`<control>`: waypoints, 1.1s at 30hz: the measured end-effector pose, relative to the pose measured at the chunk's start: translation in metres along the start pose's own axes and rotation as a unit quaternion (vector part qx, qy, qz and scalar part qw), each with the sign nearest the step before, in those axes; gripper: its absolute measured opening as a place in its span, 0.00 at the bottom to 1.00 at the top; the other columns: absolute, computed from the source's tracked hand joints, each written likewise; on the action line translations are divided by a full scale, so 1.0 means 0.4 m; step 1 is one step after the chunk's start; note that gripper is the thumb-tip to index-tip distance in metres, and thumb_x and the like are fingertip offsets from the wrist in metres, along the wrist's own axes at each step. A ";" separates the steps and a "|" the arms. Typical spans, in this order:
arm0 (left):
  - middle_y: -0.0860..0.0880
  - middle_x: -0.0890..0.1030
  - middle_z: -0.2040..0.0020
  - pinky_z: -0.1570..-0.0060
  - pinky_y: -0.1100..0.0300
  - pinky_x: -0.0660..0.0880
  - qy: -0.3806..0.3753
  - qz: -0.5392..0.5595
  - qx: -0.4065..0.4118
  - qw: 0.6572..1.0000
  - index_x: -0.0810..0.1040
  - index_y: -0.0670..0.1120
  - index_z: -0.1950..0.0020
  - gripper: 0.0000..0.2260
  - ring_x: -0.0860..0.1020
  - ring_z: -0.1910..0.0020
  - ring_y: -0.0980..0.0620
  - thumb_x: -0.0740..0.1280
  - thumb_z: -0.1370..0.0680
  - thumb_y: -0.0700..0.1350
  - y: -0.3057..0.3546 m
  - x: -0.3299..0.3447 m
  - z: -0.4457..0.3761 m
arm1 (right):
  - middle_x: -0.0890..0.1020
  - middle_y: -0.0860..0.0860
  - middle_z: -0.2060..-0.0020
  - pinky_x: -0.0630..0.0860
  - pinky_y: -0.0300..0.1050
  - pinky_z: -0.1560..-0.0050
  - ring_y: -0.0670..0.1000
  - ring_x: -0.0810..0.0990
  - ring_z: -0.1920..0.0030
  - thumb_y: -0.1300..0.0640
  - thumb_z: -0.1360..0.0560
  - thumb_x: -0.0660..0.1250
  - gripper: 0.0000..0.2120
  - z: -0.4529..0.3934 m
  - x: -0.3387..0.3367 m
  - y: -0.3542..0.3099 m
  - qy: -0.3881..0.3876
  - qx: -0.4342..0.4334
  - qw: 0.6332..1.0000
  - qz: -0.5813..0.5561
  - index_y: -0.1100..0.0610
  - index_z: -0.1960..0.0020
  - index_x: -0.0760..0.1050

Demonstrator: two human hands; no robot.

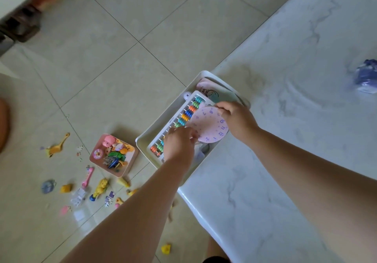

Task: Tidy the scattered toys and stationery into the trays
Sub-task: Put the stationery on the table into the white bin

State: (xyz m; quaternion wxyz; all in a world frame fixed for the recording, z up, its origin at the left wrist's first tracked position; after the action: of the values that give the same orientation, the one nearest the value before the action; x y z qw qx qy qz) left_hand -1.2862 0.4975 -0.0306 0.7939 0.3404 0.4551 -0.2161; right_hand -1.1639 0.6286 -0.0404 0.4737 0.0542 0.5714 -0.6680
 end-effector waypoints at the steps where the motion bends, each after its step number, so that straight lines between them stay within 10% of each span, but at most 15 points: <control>1: 0.48 0.79 0.51 0.57 0.59 0.70 0.002 0.004 -0.011 1.000 0.81 0.51 0.54 0.05 0.76 0.49 0.45 0.67 0.25 0.43 -0.002 0.000 0.000 | 0.80 0.51 0.42 0.73 0.42 0.51 0.52 0.77 0.45 0.56 0.19 0.60 0.13 0.001 0.011 -0.002 -0.015 -0.013 1.000 0.009 0.51 0.37 0.76; 12: 0.48 0.74 0.47 0.57 0.55 0.67 0.080 0.102 -0.117 0.985 0.72 0.48 0.45 0.20 0.70 0.47 0.47 0.56 0.31 0.29 0.036 -0.029 0.019 | 0.79 0.52 0.44 0.75 0.54 0.44 0.57 0.78 0.44 0.46 0.24 0.64 0.19 0.031 0.081 -0.031 -0.143 -0.061 0.979 0.133 0.50 0.35 0.73; 19: 0.45 0.74 0.39 0.43 0.49 0.70 0.072 0.031 -0.025 0.997 0.74 0.47 0.39 0.23 0.68 0.38 0.44 0.56 0.30 0.30 0.153 0.001 -0.027 | 0.77 0.54 0.53 0.74 0.45 0.55 0.58 0.77 0.53 0.61 0.23 0.61 0.11 0.030 -0.043 0.012 -0.034 -0.070 0.989 0.125 0.48 0.51 0.78; 33: 0.47 0.72 0.38 0.38 0.56 0.68 -0.065 0.004 0.252 0.966 0.70 0.51 0.33 0.23 0.67 0.36 0.47 0.59 0.25 0.33 0.682 0.214 -0.156 | 0.71 0.53 0.40 0.76 0.45 0.47 0.53 0.73 0.39 0.63 0.23 0.62 0.20 -0.041 -0.427 0.365 0.166 0.171 0.965 0.112 0.49 0.35 0.73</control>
State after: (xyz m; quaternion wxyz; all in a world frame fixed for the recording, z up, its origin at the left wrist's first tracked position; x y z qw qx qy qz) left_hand -1.1017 0.7247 -0.0335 0.7115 0.5165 0.3315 -0.3420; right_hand -0.9771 0.7544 -0.0451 0.4274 0.3084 0.5095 -0.6802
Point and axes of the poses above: each hand's wrist, its own z-axis away from the middle knuckle, its own x-axis out of the palm, y = z × x, the point moved 1 cm from there along -z, towards the middle knuckle
